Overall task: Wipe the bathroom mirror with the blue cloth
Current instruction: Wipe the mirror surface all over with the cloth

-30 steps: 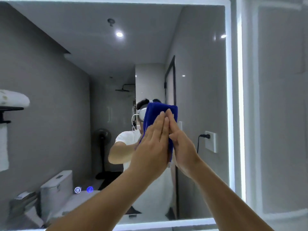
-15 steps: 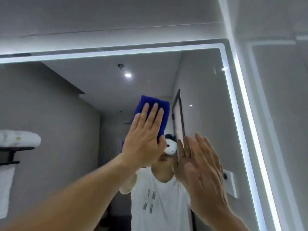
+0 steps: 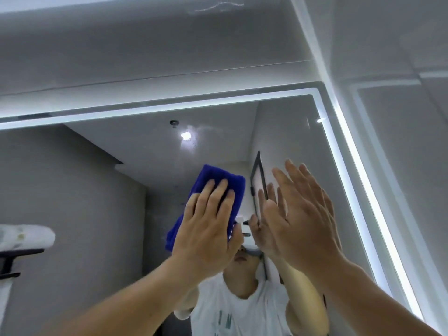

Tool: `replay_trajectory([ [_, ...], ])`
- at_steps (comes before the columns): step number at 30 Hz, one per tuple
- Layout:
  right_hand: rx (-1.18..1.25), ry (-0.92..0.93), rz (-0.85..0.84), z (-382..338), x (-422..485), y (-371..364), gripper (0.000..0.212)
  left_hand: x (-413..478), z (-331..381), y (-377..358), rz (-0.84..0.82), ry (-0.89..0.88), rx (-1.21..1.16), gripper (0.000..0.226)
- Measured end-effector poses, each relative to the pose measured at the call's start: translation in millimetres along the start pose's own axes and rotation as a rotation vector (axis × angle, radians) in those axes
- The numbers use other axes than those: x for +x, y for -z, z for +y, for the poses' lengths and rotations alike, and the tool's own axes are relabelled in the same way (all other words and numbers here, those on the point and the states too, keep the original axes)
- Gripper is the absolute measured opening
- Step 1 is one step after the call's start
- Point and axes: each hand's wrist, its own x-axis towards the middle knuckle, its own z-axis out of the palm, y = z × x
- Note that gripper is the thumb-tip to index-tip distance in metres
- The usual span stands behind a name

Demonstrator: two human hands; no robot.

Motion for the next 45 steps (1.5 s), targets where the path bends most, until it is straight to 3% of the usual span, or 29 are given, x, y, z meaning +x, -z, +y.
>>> replay_trajectory([
  [3, -0.009, -0.005, 0.024, 3.5, 2.7, 1.3, 0.072, 10.6, -9.8, -2.8, -0.032, -0.011, 0.012, 0.062],
  [9, 0.025, 0.002, 0.086, 12.4, 11.7, 3.0, 0.066, 144.1, -50.4, 2.1, -0.076, 0.01, 0.077, 0.071],
  [14, 0.099, -0.017, 0.113, 17.8, 15.3, 3.1, 0.063, 234.8, -70.8, 19.6, -0.081, 0.174, 0.037, 0.075],
  [18, 0.144, -0.037, 0.117, 24.3, 15.0, 5.0, 0.066, 213.1, -55.2, 20.3, -0.048, 0.179, 0.047, 0.074],
  [23, 0.198, -0.094, 0.133, 20.0, 12.7, -2.5, 0.063, 82.7, 10.3, -12.9, -0.007, -0.151, 0.052, 0.071],
  [27, 0.167, -0.031, 0.139, 18.9, 11.2, -8.3, 0.067, 110.4, 2.8, -13.3, -0.067, -0.201, 0.084, 0.065],
  [34, 0.242, -0.021, 0.149, 8.2, 17.5, -12.8, 0.067, 230.3, -37.4, 12.9, -0.031, 0.156, 0.011, 0.067],
  [39, 0.19, 0.002, 0.148, 8.3, 17.6, -14.6, 0.064, 226.1, -52.3, 16.8, 0.003, 0.212, -0.031, 0.066],
  [45, 0.22, -0.051, 0.091, 5.6, 21.0, -7.6, 0.071, 167.7, -137.6, 35.1, 0.0, 0.421, 0.034, 0.065],
])
